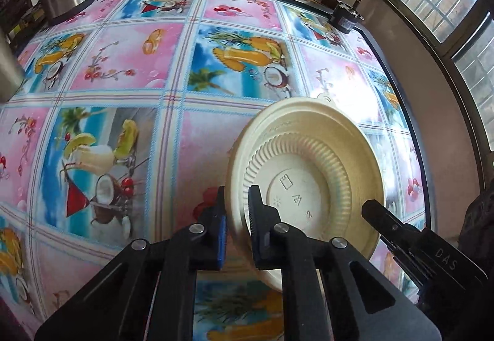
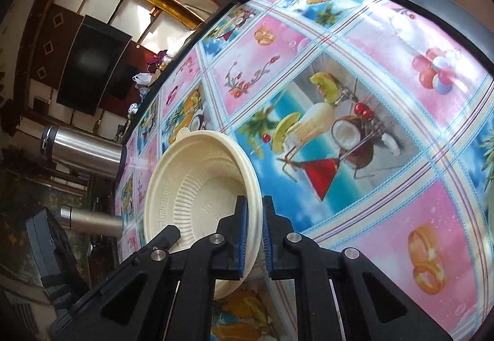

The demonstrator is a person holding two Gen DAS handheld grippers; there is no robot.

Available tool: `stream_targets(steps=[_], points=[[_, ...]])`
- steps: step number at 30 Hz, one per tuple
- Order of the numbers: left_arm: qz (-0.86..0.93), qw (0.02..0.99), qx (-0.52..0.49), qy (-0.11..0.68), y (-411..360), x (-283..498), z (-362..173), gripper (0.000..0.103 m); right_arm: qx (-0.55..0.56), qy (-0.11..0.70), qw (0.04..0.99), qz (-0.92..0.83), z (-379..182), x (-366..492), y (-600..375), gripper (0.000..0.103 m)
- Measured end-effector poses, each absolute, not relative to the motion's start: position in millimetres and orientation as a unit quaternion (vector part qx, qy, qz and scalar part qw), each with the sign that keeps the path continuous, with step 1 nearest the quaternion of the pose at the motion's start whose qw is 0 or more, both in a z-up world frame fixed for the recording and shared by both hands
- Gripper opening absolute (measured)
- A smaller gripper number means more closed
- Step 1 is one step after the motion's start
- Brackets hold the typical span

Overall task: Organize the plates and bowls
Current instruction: 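Close both tools on the rim of the beige plastic bowl and lift it, then carry the beige plastic bowl with both tools and lower it onto the stack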

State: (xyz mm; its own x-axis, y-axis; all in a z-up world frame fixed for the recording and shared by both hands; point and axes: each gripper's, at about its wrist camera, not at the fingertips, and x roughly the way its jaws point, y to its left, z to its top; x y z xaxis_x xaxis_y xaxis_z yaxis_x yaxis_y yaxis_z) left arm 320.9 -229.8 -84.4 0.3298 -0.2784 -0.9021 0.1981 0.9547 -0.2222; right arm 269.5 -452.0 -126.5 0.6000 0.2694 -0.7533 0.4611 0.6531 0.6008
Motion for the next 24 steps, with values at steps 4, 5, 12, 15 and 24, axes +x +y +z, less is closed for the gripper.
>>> stream_targets(steps=[4, 5, 12, 15, 24], points=[[-0.129, 0.814, -0.043, 0.565, -197.6, 300.3, -86.2, 0.01, 0.399, 0.458, 0.794, -0.033, -123.3, 256.0, -421.0, 0.009], [-0.124, 0.814, -0.043, 0.566, -189.1, 293.8, -87.1, 0.01, 0.392, 0.46, 0.796, -0.025, -121.4, 253.7, -412.9, 0.009], [-0.097, 0.815, -0.063, 0.568, -131.7, 242.8, -90.4, 0.01, 0.376, 0.47, 0.798, 0.021, -126.1, 214.9, -359.6, 0.009], [-0.09, 0.82, -0.061, 0.562, -114.8, 212.9, -86.9, 0.01, 0.375, 0.469, 0.799, 0.036, -129.2, 191.4, -342.8, 0.009], [-0.094, 0.825, -0.066, 0.553, -81.8, 141.1, -85.7, 0.012, 0.333, 0.484, 0.808, 0.047, -122.9, 139.9, -306.9, 0.009]])
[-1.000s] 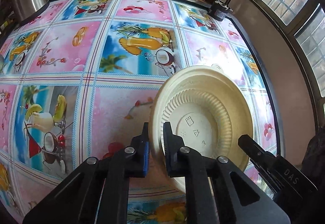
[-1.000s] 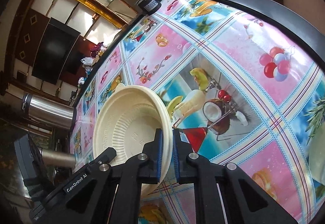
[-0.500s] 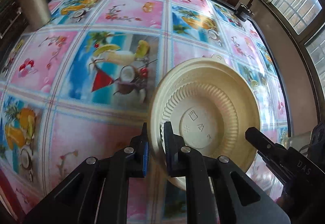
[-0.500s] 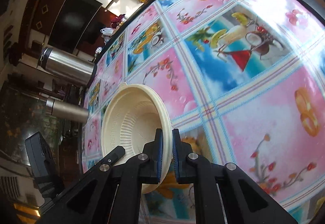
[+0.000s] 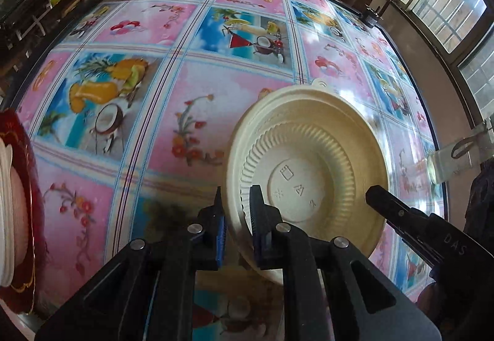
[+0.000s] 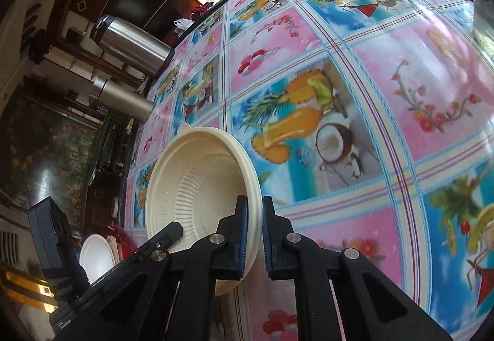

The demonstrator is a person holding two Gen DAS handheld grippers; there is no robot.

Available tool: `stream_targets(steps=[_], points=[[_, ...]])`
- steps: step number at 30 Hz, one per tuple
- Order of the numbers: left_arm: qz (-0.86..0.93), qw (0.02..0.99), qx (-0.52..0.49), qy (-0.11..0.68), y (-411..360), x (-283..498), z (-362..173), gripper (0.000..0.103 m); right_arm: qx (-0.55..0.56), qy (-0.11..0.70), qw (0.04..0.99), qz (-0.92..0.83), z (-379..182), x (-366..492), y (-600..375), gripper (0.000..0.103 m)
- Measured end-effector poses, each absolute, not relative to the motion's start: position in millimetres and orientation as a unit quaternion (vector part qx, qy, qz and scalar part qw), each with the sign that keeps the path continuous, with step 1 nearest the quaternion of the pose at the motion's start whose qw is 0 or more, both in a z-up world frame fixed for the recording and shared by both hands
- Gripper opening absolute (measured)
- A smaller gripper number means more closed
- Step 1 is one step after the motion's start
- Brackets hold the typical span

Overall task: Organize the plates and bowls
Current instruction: 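Carry the beige plastic bowl with both tools and lower it onto the stack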

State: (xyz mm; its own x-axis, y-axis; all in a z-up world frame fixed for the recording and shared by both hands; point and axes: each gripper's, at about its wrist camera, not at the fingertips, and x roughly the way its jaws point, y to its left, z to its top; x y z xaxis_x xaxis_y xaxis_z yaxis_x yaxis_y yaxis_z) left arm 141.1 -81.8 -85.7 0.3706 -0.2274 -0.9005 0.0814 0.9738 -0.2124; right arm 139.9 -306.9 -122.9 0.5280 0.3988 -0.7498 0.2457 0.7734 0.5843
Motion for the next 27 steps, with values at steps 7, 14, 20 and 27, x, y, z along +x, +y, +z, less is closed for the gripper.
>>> stream_targets(steps=[7, 14, 20, 27], points=[[-0.098, 0.832, -0.055, 0.543, -66.3, 99.4, -84.5, 0.014, 0.295, 0.488, 0.82, 0.047, -117.7, 105.6, -282.8, 0.009], [-0.091, 0.847, -0.038, 0.523, -42.3, 68.9, -75.9, 0.015, 0.291, 0.496, 0.816, 0.064, -112.6, 84.4, -260.0, 0.01], [-0.071, 0.876, -0.033, 0.477, -7.4, 50.6, -40.4, 0.015, 0.276, 0.47, 0.832, 0.1, -77.5, 79.6, -221.4, 0.01], [-0.019, 0.908, -0.037, 0.417, 63.8, 37.5, 10.5, 0.016, 0.257, 0.452, 0.838, 0.166, -40.0, 94.9, -145.9, 0.01]])
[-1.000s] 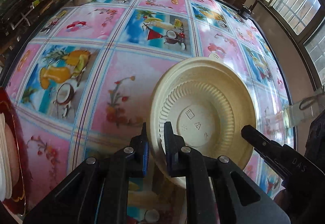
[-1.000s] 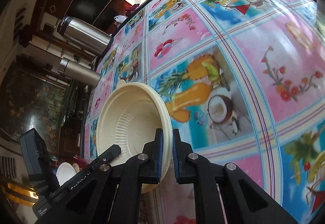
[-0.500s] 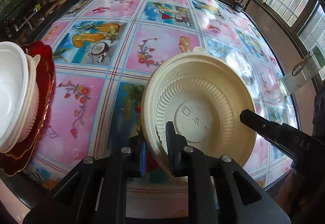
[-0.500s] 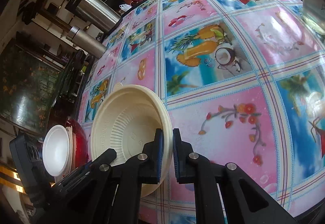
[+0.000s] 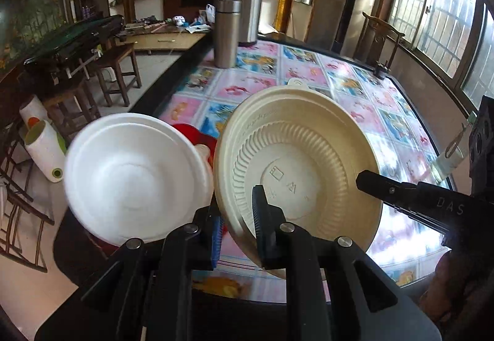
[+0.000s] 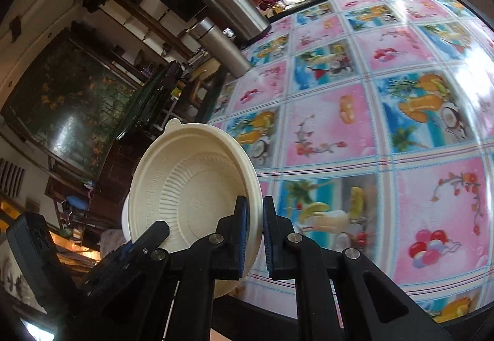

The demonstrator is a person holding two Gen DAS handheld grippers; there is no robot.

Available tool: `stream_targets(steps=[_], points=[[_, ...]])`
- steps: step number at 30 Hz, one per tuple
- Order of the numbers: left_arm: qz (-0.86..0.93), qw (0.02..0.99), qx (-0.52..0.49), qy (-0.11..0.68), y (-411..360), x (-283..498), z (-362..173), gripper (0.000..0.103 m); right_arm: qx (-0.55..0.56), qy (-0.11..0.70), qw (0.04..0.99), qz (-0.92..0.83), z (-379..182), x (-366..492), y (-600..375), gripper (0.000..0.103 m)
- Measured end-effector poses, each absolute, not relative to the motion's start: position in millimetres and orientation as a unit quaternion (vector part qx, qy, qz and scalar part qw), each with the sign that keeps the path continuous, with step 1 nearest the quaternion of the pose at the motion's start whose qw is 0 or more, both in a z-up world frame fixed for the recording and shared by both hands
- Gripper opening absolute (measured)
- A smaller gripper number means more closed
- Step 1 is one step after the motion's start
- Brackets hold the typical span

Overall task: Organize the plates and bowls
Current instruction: 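Carry the beige plastic bowl with both tools and lower it onto the stack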

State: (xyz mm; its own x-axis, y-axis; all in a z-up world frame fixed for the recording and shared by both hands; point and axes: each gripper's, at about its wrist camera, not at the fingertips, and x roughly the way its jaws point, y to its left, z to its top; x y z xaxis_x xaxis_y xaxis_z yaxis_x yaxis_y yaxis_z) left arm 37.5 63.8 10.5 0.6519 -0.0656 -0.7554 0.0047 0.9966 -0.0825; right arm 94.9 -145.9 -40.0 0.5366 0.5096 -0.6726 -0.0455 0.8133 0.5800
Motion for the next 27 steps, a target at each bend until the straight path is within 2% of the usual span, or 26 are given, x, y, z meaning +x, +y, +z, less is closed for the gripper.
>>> stream_targets(steps=[4, 9, 27], points=[[0.014, 0.912, -0.053, 0.407, 114.4, 36.2, 24.7, 0.015, 0.235, 0.453, 0.837, 0.199, -29.6, 106.4, -87.6, 0.01], [0.047, 0.904, -0.086, 0.416, 164.3, 44.1, 18.3, 0.015, 0.216, 0.461, 0.832, 0.221, -28.5, 114.0, -37.7, 0.01], [0.055, 0.871, -0.158, 0.463, 207.1, 60.0, -46.9, 0.015, 0.182, 0.483, 0.834, 0.196, -63.1, 131.1, 8.8, 0.009]])
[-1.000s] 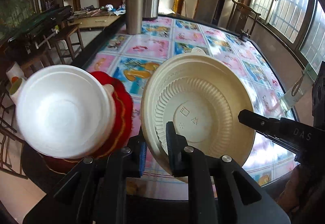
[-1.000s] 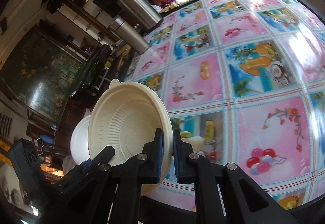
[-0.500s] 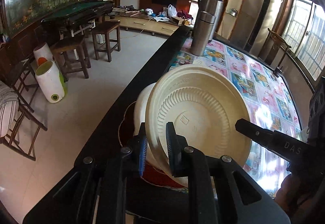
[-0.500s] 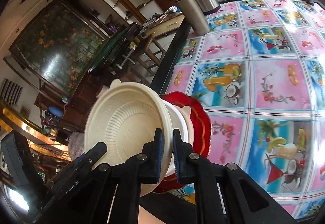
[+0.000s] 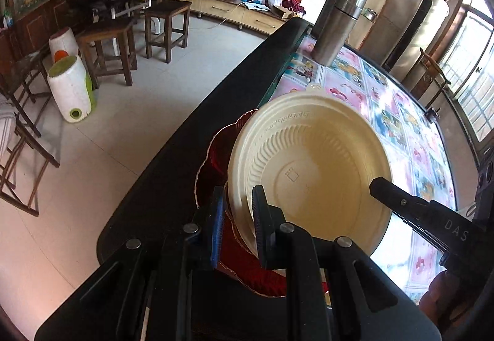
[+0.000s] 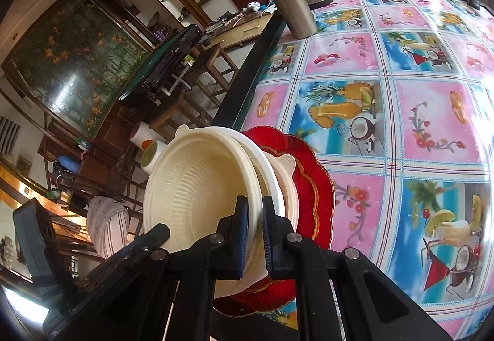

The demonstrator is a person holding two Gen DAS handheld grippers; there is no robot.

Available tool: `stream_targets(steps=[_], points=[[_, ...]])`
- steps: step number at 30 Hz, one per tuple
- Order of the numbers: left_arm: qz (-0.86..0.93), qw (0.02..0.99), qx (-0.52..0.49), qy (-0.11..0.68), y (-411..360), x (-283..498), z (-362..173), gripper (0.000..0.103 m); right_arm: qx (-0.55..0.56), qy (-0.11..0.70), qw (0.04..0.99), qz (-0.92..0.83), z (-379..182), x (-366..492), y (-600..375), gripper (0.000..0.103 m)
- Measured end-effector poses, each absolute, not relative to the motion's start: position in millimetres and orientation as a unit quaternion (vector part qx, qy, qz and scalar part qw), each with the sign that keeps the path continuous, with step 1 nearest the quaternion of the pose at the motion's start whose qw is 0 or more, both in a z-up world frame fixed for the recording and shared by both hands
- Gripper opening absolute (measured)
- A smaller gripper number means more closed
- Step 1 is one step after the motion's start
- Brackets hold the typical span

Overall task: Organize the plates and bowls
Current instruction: 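Carry the beige plastic bowl with both tools and lower it onto the stack, then open both tools to release the beige bowl on top of the stack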

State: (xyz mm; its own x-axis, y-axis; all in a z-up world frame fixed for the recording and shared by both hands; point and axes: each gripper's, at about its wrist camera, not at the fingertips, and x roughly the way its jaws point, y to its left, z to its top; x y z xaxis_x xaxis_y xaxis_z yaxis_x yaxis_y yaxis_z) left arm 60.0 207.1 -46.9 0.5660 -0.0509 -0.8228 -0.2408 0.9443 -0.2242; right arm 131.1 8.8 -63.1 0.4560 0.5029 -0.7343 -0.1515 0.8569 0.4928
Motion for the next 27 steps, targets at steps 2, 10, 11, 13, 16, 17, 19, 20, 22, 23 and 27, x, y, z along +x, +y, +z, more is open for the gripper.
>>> stream_targets(steps=[2, 10, 11, 13, 16, 17, 19, 20, 22, 23, 27], points=[[0.051, 0.871, -0.161, 0.462, 208.6, 60.3, -45.9, 0.015, 0.176, 0.484, 0.835, 0.195, -62.3, 133.3, 10.8, 0.014], [0.076, 0.9, -0.131, 0.409, 211.2, 45.7, -22.9, 0.015, 0.169, 0.435, 0.857, 0.218, -45.7, 123.4, 5.5, 0.04], [0.084, 0.905, -0.118, 0.399, 208.9, 42.0, -20.0, 0.015, 0.165, 0.428, 0.861, 0.22, -42.6, 121.4, 5.0, 0.041], [0.094, 0.912, -0.098, 0.388, 206.5, 37.5, -17.7, 0.015, 0.155, 0.422, 0.865, 0.224, -38.4, 118.5, 5.0, 0.044], [0.118, 0.921, -0.064, 0.365, 205.4, 25.6, -13.5, 0.016, 0.14, 0.407, 0.873, 0.229, -32.7, 111.6, 4.8, 0.044], [0.129, 0.924, -0.05, 0.357, 203.2, 18.9, -12.3, 0.016, 0.131, 0.397, 0.88, 0.226, -29.8, 108.7, 4.9, 0.044], [0.142, 0.927, -0.034, 0.347, 203.5, 9.1, -10.0, 0.02, 0.116, 0.373, 0.892, 0.227, -23.1, 102.0, 4.8, 0.044], [0.144, 0.928, -0.029, 0.344, 204.7, 4.9, -8.4, 0.022, 0.111, 0.362, 0.897, 0.226, -19.8, 99.4, 5.2, 0.044], [0.147, 0.93, -0.021, 0.337, 205.0, -6.6, -4.1, 0.03, 0.109, 0.339, 0.907, 0.224, -11.8, 93.8, 6.7, 0.046], [0.148, 0.931, -0.017, 0.333, 204.8, -11.3, -1.5, 0.035, 0.109, 0.33, 0.91, 0.225, -7.5, 91.4, 7.8, 0.046], [0.17, 0.943, -0.004, 0.287, 206.3, -40.4, 18.2, 0.063, 0.111, 0.284, 0.925, 0.226, 11.3, 78.2, 9.2, 0.054]])
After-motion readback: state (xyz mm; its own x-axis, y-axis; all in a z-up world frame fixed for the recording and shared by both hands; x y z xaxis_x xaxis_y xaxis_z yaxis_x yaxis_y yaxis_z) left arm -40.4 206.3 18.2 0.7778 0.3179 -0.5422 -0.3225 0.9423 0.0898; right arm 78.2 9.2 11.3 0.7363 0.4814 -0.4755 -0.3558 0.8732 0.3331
